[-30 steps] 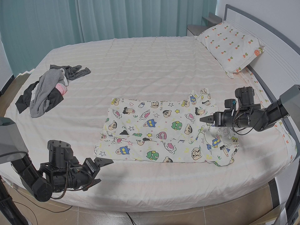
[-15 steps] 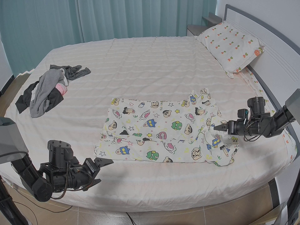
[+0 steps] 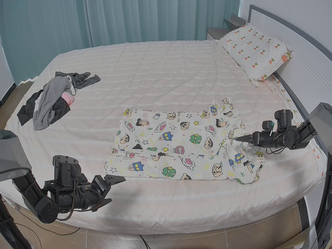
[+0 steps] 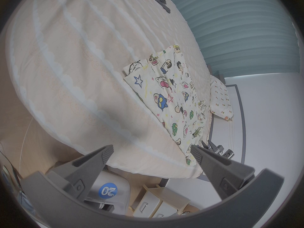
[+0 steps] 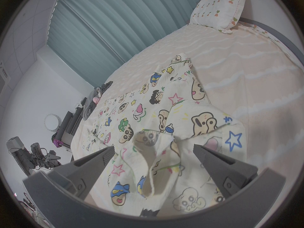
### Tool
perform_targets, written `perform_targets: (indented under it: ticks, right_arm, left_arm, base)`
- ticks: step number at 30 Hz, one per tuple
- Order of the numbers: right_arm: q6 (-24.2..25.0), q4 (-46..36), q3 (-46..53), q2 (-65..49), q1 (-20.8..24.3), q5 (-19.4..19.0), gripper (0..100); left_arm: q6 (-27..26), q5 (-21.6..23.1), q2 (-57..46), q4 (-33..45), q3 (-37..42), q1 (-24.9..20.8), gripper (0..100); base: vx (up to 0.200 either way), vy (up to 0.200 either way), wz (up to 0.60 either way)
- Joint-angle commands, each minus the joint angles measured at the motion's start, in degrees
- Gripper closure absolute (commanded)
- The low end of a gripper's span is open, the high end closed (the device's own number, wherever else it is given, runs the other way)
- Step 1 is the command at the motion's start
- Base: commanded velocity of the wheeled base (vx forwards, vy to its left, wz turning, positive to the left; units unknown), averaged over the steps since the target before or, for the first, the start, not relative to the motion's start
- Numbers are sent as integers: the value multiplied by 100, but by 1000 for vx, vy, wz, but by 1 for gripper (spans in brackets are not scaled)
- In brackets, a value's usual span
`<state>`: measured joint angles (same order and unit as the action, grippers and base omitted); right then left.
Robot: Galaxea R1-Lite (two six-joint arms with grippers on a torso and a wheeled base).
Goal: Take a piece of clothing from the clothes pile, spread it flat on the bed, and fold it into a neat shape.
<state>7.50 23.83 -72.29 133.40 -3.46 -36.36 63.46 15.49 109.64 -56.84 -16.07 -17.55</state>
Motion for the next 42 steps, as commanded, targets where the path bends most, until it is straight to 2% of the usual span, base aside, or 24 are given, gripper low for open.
perform_targets:
  ticks: [1,9,10,23,42]
  right_arm:
    - [-3,-1,-259,450,-14,-64,0]
    - [-11,34,-303,608,3,-108,0]
    - [-11,34,-303,617,12,-108,100]
    - [-55,69,-224,555,-5,-108,100]
    - [-99,78,391,-262,-41,-37,100]
  left_arm:
    - [8,6,5,-2,7,-2,0]
    - [8,15,13,-2,7,-2,0]
    - [8,15,13,-2,7,-2,0]
    - [8,15,13,-2,7,-2,0]
    - [-1,6,13,-2,33,-2,0]
  base:
    - [0,0,0]
    - [0,0,0]
    - [0,0,0]
    - [0,0,0]
    - [0,0,0]
